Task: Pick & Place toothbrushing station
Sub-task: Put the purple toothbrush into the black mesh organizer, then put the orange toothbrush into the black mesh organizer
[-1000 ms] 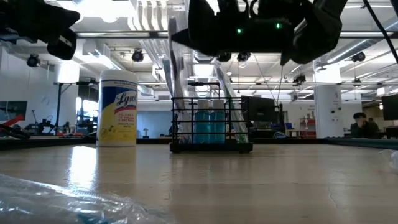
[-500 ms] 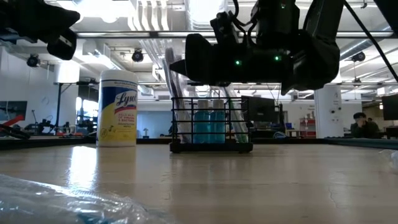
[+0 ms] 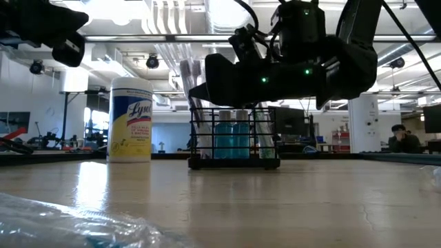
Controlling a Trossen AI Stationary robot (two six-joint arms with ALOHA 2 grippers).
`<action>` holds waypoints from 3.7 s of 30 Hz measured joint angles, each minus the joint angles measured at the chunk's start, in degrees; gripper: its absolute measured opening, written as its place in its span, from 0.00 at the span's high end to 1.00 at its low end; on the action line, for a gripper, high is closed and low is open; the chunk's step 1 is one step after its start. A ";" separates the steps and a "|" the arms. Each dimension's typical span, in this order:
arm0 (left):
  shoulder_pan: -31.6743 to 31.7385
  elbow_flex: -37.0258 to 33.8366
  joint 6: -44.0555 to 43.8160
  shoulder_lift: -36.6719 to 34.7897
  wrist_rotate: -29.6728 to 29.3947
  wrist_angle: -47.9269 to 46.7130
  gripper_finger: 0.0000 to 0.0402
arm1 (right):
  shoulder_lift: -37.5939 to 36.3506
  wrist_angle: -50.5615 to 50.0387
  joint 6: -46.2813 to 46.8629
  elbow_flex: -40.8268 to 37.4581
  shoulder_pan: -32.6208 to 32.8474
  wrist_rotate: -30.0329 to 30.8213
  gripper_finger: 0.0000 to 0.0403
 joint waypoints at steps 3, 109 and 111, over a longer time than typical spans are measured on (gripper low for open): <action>0.00 0.00 -0.11 0.00 0.01 0.00 0.97 | 0.00 -0.25 0.58 0.00 0.00 -0.01 0.98; 0.00 -1.75 -0.79 -4.13 -3.06 -2.57 1.00 | -57.30 -23.86 11.23 -30.86 27.12 7.90 0.93; 0.00 -1.75 -0.25 -4.93 -2.23 -4.38 1.00 | -61.39 -29.96 11.58 -30.91 27.12 7.84 0.93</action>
